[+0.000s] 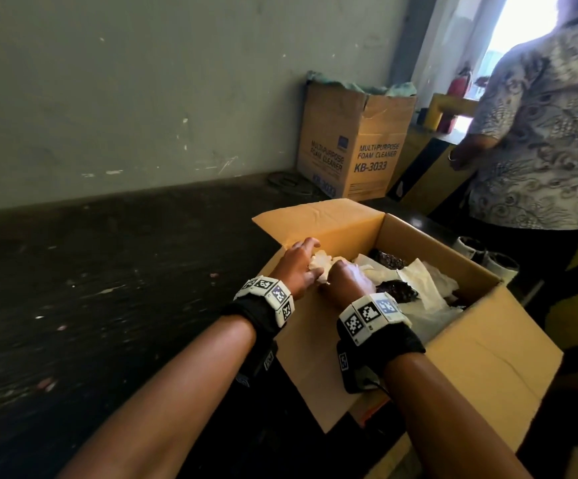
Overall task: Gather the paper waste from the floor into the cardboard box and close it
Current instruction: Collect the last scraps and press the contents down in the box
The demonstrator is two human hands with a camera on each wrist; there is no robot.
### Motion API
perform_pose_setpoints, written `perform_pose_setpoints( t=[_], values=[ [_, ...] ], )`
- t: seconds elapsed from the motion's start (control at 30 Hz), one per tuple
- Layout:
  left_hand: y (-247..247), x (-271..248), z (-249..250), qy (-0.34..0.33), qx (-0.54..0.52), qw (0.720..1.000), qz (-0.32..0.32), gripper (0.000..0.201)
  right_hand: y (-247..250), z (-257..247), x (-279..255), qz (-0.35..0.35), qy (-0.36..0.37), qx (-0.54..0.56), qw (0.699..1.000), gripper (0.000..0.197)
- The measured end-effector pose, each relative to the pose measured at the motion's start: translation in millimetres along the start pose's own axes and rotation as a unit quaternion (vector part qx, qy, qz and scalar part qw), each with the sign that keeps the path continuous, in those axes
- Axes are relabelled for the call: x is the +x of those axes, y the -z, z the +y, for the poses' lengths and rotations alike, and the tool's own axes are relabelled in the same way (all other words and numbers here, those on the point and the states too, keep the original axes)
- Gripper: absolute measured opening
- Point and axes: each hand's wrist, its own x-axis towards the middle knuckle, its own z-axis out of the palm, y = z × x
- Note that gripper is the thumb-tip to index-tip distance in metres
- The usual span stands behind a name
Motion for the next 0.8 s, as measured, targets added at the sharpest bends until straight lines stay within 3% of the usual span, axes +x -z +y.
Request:
perform_pose_setpoints(
  t=[0.1,0.23,0.47,0.53,0.67,0.8],
  values=[
    [0,3,1,0.010,-0.033,0.999,-0.015,0.043,1,-3,2,0.016,-0.006,0.008,1.000,0.029],
    [10,-12,-10,0.021,0.015,0.998,-0.052,0.041,3,-1,6,0.005,-0.009,0.011,1.000,0.025],
    [63,-104,-68,0.046,0.142,0.980,-0.134,0.042,-3,-15,-2,-0.040,-0.014,-0.019,0.999,0.032],
    [75,-143,-88,0.069,0.198,0.957,-0.199,0.045,-10,-21,-6,-0.039,-0.005,-0.051,0.998,0.032],
    [91,-232,-107,0.158,0.264,0.881,-0.360,0.066,-28,-35,-12,-0.028,0.001,-0.114,0.993,0.034],
    [89,-288,-112,0.165,0.277,0.845,-0.427,0.069,-34,-36,-16,-0.019,-0.014,-0.140,0.990,0.042]
  ],
)
